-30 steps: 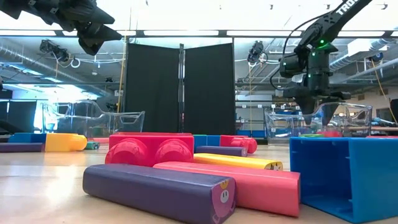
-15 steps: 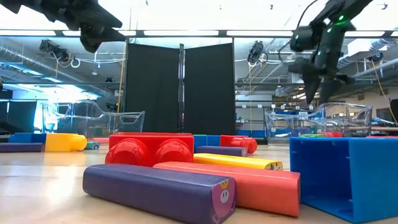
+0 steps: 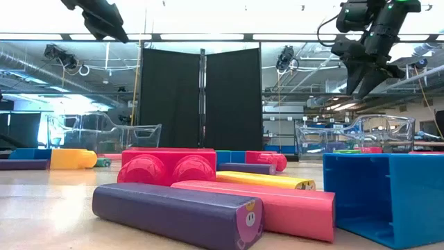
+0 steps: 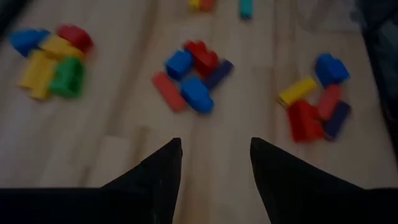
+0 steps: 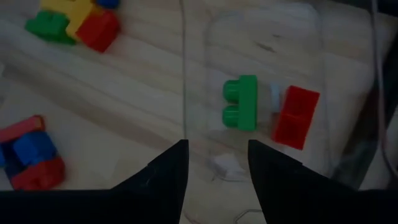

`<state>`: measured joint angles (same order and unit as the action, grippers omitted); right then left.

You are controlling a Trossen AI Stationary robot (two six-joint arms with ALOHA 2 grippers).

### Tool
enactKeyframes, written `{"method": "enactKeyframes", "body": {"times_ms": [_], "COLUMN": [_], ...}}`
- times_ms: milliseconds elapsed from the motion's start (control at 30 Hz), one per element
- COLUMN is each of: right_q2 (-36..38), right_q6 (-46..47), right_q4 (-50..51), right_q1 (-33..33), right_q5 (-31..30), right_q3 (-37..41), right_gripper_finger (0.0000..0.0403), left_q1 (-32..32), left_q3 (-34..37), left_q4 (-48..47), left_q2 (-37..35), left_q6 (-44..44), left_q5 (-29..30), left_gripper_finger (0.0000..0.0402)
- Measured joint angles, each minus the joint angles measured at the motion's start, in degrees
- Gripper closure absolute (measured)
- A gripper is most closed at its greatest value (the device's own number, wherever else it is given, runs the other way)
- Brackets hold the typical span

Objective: Sort blocks by size
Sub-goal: Put the green 2 stud game piece into the top right transparent bin

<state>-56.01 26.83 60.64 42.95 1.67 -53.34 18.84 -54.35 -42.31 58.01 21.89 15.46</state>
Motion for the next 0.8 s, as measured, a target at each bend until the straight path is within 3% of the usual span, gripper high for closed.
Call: {"method": "enactKeyframes", "body": {"times_ms": [200, 533, 800], "right_q2": [-0.04, -0.02, -0.02], "right_q6": [-1.44, -6.15, -8.97], "right_q4": [-0.18, -0.59, -0.59], "right_q1": [-2.57, -3.49, -3.49], "right_q5": [0.00, -0.02, -0.02], "right_q3": [0.00, 0.00, 0.00], "right_gripper_finger": [0.0228, 0.0228, 0.0228], "left_q1": [8.57, 16.46, 23.08], "left_q3": [-3.24, -7.02, -10.45], "left_q4": [-2.61, -4.81, -6.78], "left_q2": [7.27, 17.76, 26.95], "left_q6": [3.91, 20.30, 19.11], "left_q5": [-0.07, -0.77, -6.39], "left_gripper_finger": [0.0205, 0.0205, 0.0205]}}
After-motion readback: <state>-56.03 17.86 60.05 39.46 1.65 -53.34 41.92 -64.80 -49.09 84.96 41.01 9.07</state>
